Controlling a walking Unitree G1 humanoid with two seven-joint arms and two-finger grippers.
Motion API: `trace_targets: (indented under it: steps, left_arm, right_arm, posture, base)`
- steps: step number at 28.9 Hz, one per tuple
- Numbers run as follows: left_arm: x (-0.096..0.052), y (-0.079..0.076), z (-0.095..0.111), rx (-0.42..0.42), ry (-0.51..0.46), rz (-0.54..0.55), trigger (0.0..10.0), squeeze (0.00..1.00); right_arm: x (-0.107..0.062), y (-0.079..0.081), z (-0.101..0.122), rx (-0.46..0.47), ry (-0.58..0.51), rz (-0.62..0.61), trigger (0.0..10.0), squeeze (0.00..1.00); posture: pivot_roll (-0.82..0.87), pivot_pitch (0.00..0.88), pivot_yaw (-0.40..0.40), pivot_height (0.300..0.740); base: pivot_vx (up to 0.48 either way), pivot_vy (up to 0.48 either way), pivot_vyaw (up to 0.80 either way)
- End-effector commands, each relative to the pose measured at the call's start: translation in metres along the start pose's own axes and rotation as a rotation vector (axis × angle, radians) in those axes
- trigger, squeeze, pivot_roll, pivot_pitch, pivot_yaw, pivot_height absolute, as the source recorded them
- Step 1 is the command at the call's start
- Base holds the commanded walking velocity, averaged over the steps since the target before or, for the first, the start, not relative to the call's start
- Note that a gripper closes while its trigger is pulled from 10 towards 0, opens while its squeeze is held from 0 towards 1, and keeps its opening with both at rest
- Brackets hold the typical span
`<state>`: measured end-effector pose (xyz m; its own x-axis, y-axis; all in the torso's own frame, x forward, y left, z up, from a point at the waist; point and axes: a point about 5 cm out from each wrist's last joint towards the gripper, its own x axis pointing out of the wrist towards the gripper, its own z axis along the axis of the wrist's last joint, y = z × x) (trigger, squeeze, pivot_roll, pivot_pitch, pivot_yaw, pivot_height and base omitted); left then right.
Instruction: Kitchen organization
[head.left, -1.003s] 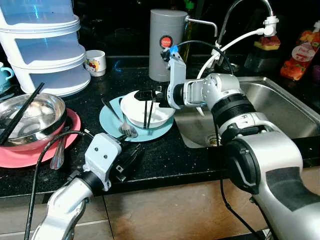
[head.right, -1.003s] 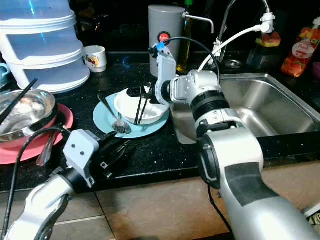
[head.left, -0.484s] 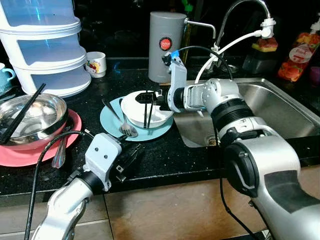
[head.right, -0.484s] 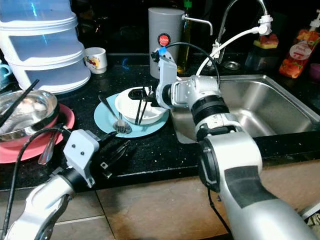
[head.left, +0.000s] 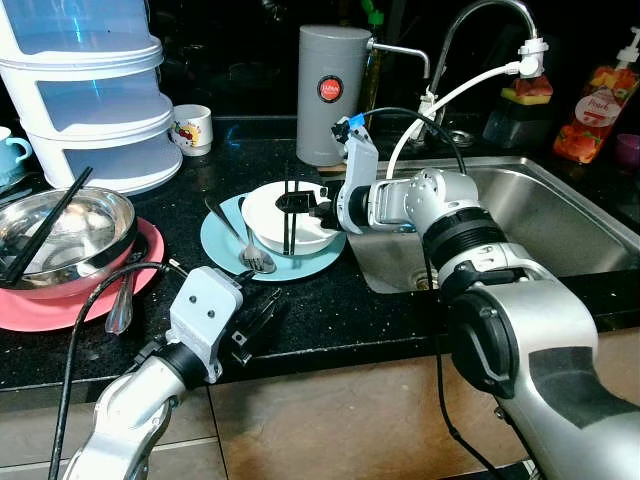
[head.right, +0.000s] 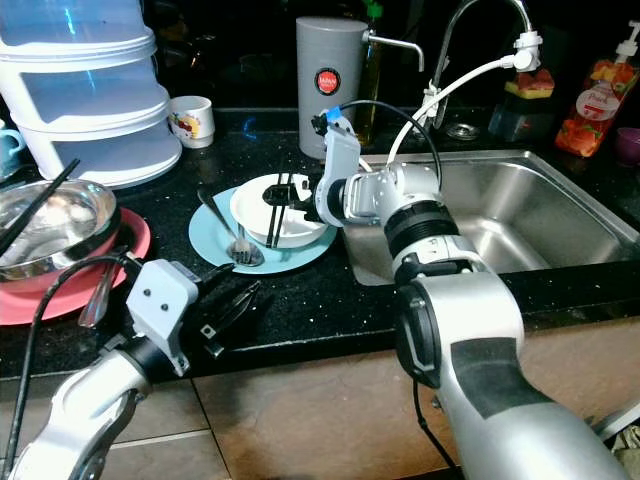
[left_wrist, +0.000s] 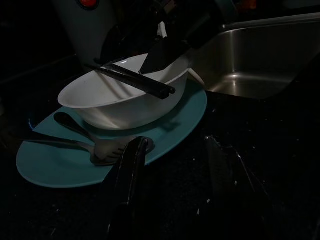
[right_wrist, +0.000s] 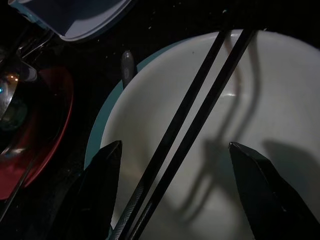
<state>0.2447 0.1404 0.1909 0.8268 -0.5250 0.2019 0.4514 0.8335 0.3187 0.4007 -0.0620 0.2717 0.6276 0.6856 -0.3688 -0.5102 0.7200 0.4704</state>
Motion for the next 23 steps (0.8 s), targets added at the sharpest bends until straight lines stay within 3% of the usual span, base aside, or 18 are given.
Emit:
trace_targets:
  steps: [1,9,10,11,13,16,18,19,20,21,22,23]
  left_arm:
    - [-0.002,-0.002,-0.001,-0.006,0.014,-0.013,10.0,0.00]
    - [-0.002,-0.002,-0.002,-0.007,0.016,-0.014,10.0,0.00]
    - [-0.002,-0.002,-0.002,-0.007,0.017,-0.013,10.0,0.00]
    - [-0.002,-0.002,-0.002,-0.007,0.017,-0.012,10.0,0.00]
    - [-0.002,-0.001,-0.002,-0.006,0.017,-0.011,10.0,0.00]
    - [-0.001,-0.001,-0.002,-0.006,0.016,-0.010,10.0,0.00]
    - [0.000,0.000,-0.002,-0.004,0.015,-0.011,10.0,0.00]
    - [0.000,0.000,-0.002,-0.005,0.014,-0.009,10.0,0.00]
    - [0.000,0.000,-0.002,-0.004,0.013,-0.008,10.0,0.00]
    - [0.000,0.000,-0.002,-0.004,0.013,-0.008,10.0,0.00]
    - [0.000,0.000,-0.002,-0.004,0.012,-0.009,10.0,0.00]
    - [-0.001,0.000,-0.002,-0.004,0.012,-0.009,10.0,0.00]
  right_arm:
    - [0.002,0.001,-0.005,0.024,0.025,0.007,10.0,0.00]
    - [0.006,0.000,-0.013,0.066,0.046,0.015,10.0,0.00]
    - [0.007,0.000,-0.014,0.073,0.046,0.015,4.7,0.00]
    - [0.007,0.000,-0.014,0.084,0.046,0.018,0.4,0.00]
    - [0.008,0.001,-0.015,0.095,0.043,0.018,0.0,0.00]
    - [0.008,0.001,-0.013,0.104,0.030,0.018,0.0,0.00]
    - [0.007,0.002,-0.012,0.107,0.027,0.022,1.1,0.00]
    - [0.007,0.002,-0.011,0.108,0.026,0.023,2.4,0.00]
    - [0.006,0.001,-0.010,0.111,0.024,0.026,6.0,0.00]
    - [0.005,0.002,-0.010,0.113,0.022,0.028,6.0,0.00]
    - [0.005,0.002,-0.009,0.115,0.020,0.030,10.0,0.00]
    - [0.004,0.002,-0.008,0.116,0.018,0.032,10.0,0.00]
  posture:
    - [0.05,0.027,-0.055,0.740]
    - [0.05,0.031,-0.056,0.740]
    - [0.05,0.032,-0.057,0.740]
    - [0.05,0.033,-0.057,0.740]
    - [0.05,0.033,-0.057,0.740]
    - [0.05,0.032,-0.057,0.740]
    - [0.05,0.030,-0.057,0.740]
    - [0.05,0.030,-0.057,0.740]
    - [0.05,0.030,-0.058,0.740]
    - [0.05,0.030,-0.058,0.740]
    - [0.05,0.029,-0.057,0.740]
    - [0.05,0.029,-0.057,0.740]
  base:
    - [0.000,0.000,0.00]
    - [0.000,0.000,0.00]
    - [0.000,0.000,0.00]
    - [0.000,0.000,0.00]
    - [0.000,0.000,0.00]
    - [0.000,0.000,0.00]
    - [0.000,0.000,0.00]
    - [0.000,0.000,0.00]
    - [0.000,0.000,0.00]
    - [0.000,0.000,0.00]
    - [0.000,0.000,0.00]
    - [0.000,0.000,0.00]
